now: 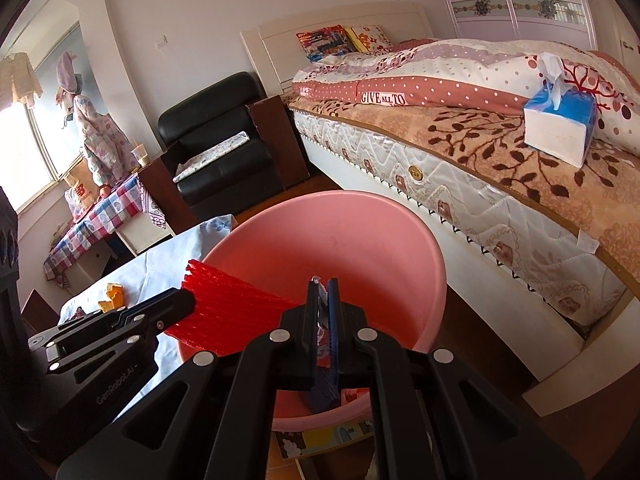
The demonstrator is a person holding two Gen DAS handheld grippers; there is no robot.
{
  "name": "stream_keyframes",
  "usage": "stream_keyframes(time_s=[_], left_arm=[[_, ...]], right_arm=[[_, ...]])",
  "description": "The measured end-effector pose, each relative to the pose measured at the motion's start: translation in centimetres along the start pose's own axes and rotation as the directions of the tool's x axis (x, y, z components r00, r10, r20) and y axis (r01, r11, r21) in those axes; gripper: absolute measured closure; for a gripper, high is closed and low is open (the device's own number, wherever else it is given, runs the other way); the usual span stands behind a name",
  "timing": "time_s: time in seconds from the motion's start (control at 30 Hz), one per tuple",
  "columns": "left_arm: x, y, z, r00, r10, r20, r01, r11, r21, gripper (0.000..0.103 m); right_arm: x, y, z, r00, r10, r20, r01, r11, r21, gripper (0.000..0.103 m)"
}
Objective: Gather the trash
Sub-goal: 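Open both tools to drop the red net and wrapper into the bucket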
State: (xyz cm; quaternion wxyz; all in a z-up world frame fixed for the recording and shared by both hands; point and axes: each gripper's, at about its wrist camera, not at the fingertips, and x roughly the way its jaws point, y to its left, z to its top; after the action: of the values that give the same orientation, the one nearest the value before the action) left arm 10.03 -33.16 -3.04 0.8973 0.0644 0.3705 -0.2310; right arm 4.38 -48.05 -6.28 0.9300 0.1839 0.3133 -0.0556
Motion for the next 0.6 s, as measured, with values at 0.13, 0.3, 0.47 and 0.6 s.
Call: stream_keyframes(time_s=[0.13, 0.3, 0.47, 0.6], left_arm=[[-0.2, -0.1, -0.1, 1.000, 0.003, 0.007, -0.003, 1.000, -0.004, 0.074], [-0.6, -0.2, -0.1, 1.000, 0.004, 0.020, -0.004, 1.000, -0.002, 0.063], [-0.9, -0.1, -0.2, 1.000, 0.001, 0.026, -0.001, 1.000, -0.001, 0.059], [-1.2, 0.0, -0.2, 0.999, -0.001, 0.033, 0.001, 1.000, -0.003, 0.055]], right_arm=[[0.0, -0.2, 0.0, 1.000, -0.005, 0.002, 0.005, 1.000, 0.006, 0.098], [-0.1, -0.2, 0.0, 1.000, -0.008, 0.004, 0.008, 1.000, 0.007, 0.098], [0.2, -0.5, -0.1, 1.000, -0.010, -0.019, 0.010, 1.000, 0.018, 0.098], [0.5, -0.7, -0.1, 0.999, -0.015, -0.035, 0.016, 0.999, 0.032, 0.097]])
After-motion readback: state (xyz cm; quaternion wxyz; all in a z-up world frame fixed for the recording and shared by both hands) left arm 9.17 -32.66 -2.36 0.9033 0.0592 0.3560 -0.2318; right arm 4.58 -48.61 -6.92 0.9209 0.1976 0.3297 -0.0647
